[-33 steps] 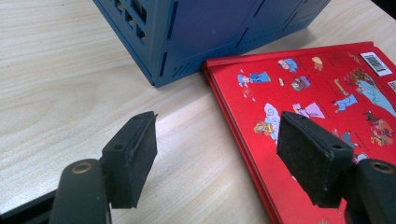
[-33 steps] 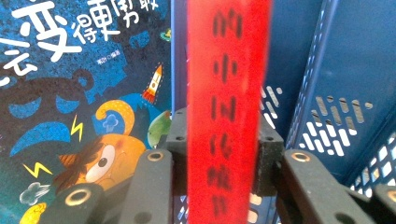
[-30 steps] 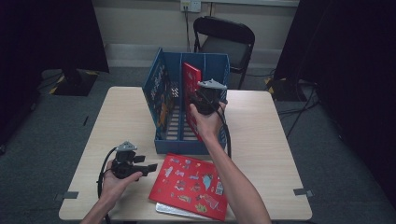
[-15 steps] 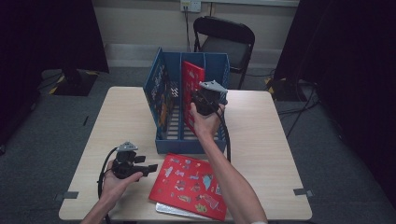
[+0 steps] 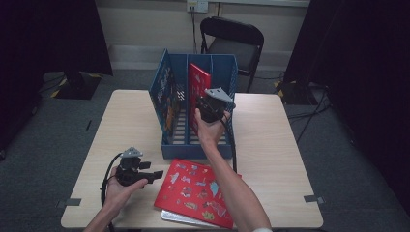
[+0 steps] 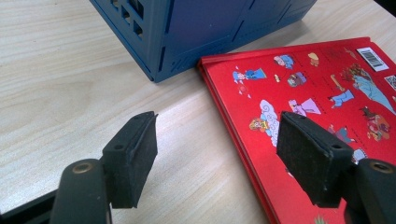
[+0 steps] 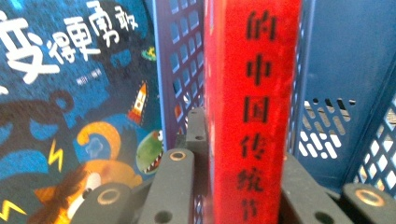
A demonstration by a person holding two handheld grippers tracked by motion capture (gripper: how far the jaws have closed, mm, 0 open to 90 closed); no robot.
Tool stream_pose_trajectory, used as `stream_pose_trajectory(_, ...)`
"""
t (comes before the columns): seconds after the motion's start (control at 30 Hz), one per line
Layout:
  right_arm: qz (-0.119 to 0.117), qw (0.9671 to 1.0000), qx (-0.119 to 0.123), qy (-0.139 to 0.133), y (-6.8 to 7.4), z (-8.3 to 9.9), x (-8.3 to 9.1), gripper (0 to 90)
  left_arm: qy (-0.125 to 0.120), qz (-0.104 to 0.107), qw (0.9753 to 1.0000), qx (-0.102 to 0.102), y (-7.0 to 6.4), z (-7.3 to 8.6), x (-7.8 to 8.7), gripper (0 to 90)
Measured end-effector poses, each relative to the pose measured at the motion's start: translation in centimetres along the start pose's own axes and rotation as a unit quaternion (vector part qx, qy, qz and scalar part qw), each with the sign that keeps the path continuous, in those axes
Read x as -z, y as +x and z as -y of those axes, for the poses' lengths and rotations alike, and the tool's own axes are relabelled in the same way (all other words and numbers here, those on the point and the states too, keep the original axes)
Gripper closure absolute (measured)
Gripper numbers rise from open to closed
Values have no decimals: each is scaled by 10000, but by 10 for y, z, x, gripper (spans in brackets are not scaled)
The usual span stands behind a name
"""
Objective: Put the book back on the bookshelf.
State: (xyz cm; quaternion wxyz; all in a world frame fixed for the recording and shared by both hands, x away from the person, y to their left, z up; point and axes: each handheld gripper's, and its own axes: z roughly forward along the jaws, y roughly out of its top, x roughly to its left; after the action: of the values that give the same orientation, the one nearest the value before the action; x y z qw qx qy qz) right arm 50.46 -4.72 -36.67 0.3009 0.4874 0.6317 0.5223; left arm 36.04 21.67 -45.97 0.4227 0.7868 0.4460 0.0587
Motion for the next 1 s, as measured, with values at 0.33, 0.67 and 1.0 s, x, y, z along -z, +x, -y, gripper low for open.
stream_pose_trajectory(0.33, -147, 9997, 129, 154, -4, 10, 7, 799, 22, 33, 10000, -6, -2, 0, -1, 290)
stream_pose_trajectory(0.67, -387, 9980, 276, 410, -2, 33, 32, 771, 59, 27, 10000, -20, -2, -1, -4, 290)
stream_pose_trajectory(1.0, -539, 9967, 421, 431, 1, 46, 45, 698, 46, 26, 10000, 1, -1, -1, -4, 290)
